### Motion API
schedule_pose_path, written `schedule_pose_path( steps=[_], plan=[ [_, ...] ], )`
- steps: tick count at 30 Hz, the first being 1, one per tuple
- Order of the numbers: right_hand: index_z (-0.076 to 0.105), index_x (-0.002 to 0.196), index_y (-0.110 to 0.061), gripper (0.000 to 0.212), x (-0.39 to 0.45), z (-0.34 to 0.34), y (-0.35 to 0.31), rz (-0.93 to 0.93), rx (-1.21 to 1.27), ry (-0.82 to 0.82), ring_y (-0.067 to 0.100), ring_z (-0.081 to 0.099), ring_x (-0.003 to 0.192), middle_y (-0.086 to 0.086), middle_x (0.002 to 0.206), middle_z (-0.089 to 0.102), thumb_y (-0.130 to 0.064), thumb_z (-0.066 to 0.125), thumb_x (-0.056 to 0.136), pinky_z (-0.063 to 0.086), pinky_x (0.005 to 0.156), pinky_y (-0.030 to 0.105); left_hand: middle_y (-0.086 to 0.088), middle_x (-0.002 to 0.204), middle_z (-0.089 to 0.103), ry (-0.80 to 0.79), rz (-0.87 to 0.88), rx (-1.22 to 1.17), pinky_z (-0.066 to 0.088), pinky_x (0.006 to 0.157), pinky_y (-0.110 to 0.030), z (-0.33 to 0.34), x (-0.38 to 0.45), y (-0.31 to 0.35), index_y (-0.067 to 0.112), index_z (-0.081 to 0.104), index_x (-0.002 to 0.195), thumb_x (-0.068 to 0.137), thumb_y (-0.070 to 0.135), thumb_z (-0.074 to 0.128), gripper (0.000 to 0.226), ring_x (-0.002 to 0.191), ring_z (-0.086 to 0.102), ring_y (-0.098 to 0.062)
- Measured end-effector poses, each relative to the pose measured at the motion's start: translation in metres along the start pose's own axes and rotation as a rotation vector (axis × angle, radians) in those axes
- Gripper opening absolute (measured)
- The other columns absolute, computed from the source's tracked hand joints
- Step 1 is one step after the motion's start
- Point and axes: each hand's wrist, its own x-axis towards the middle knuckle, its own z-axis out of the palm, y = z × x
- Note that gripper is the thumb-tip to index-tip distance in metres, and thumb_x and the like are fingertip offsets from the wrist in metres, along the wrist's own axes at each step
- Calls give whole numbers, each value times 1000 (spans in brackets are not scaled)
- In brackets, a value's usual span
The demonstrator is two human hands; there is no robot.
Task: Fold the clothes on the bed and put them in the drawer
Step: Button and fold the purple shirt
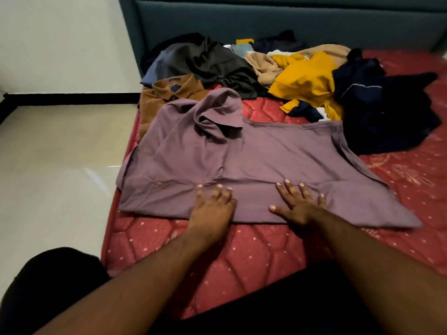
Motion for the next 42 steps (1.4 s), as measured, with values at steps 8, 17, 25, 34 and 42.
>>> schedule_pose_path(
  steps=[8, 17, 25, 34, 42],
  plan=[
    [-4, 150, -44, 89, 16, -8, 92, -77, 130, 179, 24, -9, 149, -1, 162, -13, -81, 32, 78, -4, 118, 42, 1, 163, 15, -36, 302, -171, 1, 120, -38, 15, 84, 45, 22, 22, 154, 96, 58, 25, 68, 150, 10, -18],
    [1, 153, -35, 88, -3, 13, 200, 0, 85, 354, 22, -5, 149, 0, 162, -3, -80, 15, 78, -5, 119, 36, 2, 157, 32, 145, 269, -76, 8, 117, -41, 49, 90, 44, 22, 29, 153, 92, 63, 24, 73, 145, 27, -18],
    [-7, 148, -50, 82, -24, 14, 211, 247, 117, 207, 19, -12, 148, -16, 160, -12, -87, 15, 79, -5, 117, 51, 13, 161, 3, 11, 127, -111, 1, 119, -42, 47, 50, 0, 40, 5, 154, 83, 82, 2, 83, 149, 7, -15],
    [52, 139, -23, 93, -2, -30, 20, -334, 153, 88, 21, 29, 143, 7, 153, 38, -88, 25, 77, 18, 117, 33, 15, 161, -8, 17, -431, -260, -4, 117, -53, 49, -43, -83, 45, 2, 153, 90, 75, 14, 71, 150, -1, -18],
    [72, 88, -16, 24, 38, -88, -71, -115, 387, 502, 30, 65, 87, 8, 89, 71, -37, 61, 90, 52, 74, 35, -14, 162, 10, 299, -666, -240, 6, 107, -72, 21, -30, -117, 21, 20, 154, 91, 58, 39, 76, 147, 8, -40]
  ],
)
